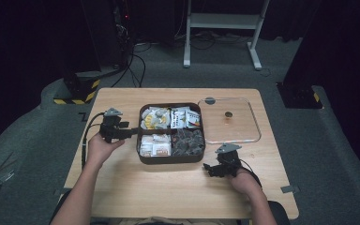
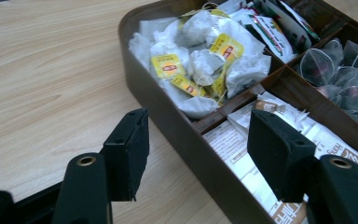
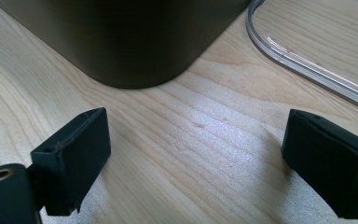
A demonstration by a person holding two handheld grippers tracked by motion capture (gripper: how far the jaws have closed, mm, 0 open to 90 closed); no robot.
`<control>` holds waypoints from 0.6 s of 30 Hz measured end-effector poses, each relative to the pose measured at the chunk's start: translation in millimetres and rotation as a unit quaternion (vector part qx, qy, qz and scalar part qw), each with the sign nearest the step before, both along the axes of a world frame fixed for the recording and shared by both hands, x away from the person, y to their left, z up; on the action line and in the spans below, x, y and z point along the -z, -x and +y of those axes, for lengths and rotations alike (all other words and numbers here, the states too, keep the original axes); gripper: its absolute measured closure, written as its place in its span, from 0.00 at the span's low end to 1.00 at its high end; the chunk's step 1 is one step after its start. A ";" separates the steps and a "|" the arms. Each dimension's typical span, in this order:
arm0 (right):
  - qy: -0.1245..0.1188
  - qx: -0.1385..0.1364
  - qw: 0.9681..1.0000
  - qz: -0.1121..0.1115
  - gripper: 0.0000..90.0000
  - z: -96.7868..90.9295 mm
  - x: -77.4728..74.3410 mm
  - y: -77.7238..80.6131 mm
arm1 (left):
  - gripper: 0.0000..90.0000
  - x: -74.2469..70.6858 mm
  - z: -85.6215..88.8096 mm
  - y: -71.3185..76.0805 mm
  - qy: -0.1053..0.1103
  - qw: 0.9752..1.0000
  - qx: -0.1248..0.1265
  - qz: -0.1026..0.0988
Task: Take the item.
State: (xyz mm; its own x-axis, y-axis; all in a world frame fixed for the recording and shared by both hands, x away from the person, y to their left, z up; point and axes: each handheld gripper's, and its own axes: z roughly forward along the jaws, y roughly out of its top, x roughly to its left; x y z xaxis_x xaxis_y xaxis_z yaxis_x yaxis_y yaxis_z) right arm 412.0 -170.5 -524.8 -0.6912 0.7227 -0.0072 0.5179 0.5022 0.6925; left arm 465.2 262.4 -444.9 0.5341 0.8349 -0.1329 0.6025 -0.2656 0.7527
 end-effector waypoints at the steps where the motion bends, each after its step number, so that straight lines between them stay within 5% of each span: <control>1: 0.001 0.000 1.000 0.000 0.09 -0.1 0.0 0.1 | 0.44 -0.4 -2.1 -0.2 -0.002 1.000 0.003 0.000; 18: 0.000 0.016 1.000 0.001 0.09 -1.4 -0.1 3.0 | 0.48 -2.2 -36.8 -6.9 -0.007 0.998 0.058 0.000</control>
